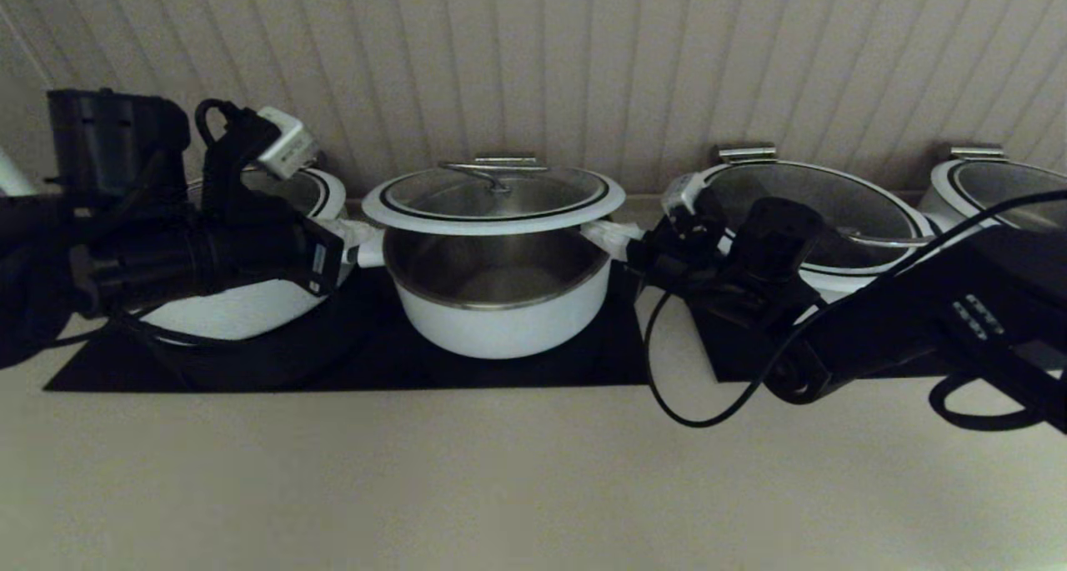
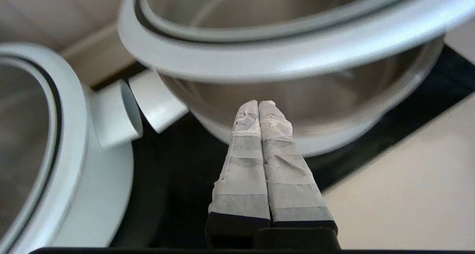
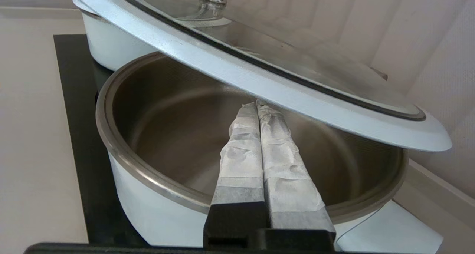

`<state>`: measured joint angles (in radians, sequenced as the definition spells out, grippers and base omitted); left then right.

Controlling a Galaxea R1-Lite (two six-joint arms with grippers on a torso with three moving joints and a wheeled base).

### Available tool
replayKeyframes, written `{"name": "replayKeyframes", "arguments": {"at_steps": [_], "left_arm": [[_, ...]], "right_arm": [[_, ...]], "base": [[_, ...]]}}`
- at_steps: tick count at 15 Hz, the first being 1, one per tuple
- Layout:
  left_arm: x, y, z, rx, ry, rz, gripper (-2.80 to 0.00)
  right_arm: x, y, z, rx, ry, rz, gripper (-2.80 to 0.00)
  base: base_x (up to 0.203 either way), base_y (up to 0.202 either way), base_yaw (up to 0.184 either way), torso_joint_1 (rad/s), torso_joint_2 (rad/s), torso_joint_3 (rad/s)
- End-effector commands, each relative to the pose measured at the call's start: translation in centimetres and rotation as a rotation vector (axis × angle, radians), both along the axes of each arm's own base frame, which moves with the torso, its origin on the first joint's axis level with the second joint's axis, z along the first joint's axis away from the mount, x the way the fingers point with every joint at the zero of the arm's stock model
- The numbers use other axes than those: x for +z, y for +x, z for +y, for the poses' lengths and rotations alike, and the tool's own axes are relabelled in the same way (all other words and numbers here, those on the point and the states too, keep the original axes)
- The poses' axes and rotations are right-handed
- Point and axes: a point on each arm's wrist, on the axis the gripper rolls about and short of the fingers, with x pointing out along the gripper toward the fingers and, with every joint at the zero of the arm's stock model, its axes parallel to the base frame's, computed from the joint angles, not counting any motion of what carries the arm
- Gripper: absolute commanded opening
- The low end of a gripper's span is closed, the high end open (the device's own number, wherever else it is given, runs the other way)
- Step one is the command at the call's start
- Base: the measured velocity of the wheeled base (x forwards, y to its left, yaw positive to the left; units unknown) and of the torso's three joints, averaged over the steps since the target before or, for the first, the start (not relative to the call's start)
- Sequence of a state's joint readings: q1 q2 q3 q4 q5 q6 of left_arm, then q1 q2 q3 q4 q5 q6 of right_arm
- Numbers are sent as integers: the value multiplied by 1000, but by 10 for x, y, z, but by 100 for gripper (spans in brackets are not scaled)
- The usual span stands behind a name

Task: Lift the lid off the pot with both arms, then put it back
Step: Hold the pot lid with the right arm, then open the pot lid completely

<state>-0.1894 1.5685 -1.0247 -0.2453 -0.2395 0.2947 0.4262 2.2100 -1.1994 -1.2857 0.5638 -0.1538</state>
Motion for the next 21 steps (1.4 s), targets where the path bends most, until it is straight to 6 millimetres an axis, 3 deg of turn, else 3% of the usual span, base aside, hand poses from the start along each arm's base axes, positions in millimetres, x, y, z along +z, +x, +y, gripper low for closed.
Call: {"name": "replayKeyframes", "arguments": {"at_steps": [1,11,15,21], "left_arm": [[-4,-11,2,-2,3,10,-280],[-25,-23,0,-21,16,74,-280],[-29,-22,-13,-65,8,93,-280],[-33,0,-33,-89,-66,3,-280]], "right_arm": [[0,0,0,2,2,-8,-280],[2,6,3,2,11,-27,-280],[2,5,3,2,12,-30,-280],[2,6,2,1,11,-29,-280]], "base": [[0,0,0,0,0,0],[0,0,0,0,0,0],[0,0,0,0,0,0],[0,0,0,0,0,0]]}}
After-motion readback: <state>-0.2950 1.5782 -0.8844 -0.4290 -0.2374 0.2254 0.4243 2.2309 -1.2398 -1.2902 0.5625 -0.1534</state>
